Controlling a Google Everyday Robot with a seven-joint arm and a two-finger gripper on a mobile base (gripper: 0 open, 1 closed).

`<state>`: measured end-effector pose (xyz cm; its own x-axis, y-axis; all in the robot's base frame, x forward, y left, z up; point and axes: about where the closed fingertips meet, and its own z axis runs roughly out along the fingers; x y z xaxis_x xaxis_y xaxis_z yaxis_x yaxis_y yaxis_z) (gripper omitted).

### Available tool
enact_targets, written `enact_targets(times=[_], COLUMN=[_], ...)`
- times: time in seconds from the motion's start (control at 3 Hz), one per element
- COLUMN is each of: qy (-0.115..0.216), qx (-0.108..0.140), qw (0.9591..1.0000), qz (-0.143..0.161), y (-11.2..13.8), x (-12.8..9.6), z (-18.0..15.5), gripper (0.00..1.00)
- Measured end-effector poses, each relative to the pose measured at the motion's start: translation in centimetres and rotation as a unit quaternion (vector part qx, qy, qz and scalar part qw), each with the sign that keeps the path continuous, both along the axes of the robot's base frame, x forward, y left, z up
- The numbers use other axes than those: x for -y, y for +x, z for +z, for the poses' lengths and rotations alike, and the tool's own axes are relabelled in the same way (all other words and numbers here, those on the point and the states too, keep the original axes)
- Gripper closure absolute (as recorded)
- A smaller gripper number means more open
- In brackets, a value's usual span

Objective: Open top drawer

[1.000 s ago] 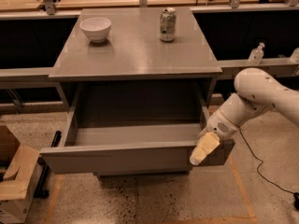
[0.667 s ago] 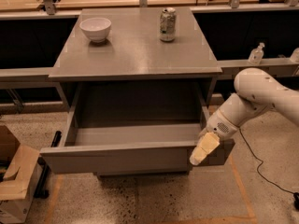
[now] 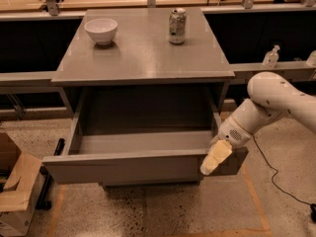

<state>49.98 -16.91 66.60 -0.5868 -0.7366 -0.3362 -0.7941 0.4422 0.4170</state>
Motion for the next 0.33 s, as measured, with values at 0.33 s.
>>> enact_targets(times=[0.33], qy=[0.0], qx=[0.0], qw=[1.0], qz=[0.0], y=[0.0], x=[-0.01], z=[0.0], gripper=[0.0])
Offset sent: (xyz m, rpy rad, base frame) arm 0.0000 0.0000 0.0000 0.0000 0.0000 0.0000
